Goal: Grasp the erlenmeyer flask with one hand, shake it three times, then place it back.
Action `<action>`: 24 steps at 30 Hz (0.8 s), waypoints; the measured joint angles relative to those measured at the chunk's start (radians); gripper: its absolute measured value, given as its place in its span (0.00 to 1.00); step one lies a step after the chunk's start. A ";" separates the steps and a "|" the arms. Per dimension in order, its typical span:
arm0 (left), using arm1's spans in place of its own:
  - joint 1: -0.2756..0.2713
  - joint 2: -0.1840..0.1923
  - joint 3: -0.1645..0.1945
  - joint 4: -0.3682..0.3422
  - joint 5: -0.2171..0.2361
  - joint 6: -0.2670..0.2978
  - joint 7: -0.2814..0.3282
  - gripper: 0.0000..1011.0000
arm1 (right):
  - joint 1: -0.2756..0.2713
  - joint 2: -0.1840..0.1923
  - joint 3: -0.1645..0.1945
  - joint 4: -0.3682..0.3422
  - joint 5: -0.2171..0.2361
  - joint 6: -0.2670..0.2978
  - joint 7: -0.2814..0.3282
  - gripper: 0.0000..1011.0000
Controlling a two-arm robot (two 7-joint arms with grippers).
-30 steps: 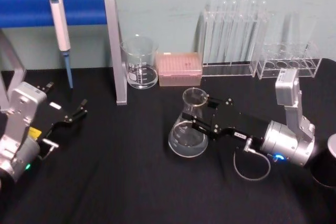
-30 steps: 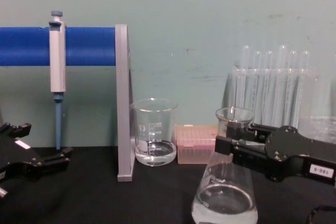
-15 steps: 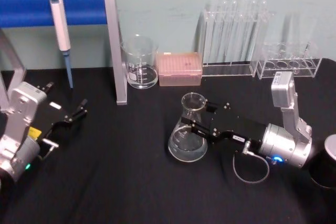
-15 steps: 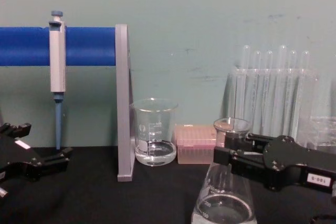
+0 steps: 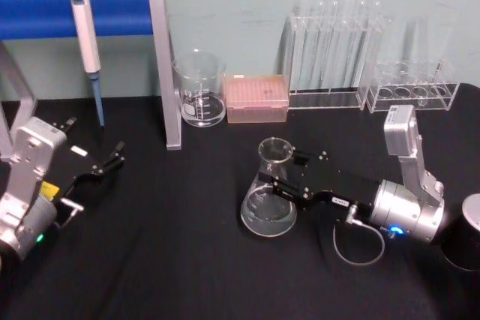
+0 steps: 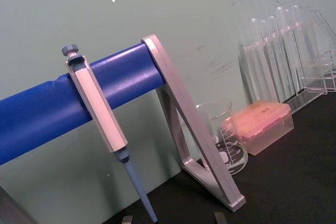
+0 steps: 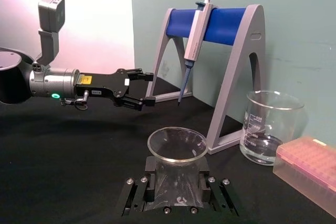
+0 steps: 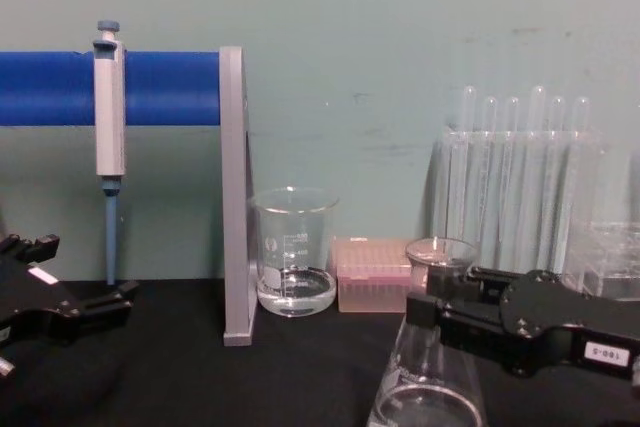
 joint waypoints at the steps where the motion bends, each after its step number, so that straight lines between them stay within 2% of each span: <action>1: 0.000 0.000 0.000 0.000 0.000 0.000 0.000 0.99 | 0.000 0.000 0.000 0.000 0.000 0.000 0.000 0.45; 24: 0.000 0.000 0.000 0.000 0.000 0.000 0.000 0.99 | 0.000 0.001 -0.007 0.008 -0.008 0.011 -0.007 0.45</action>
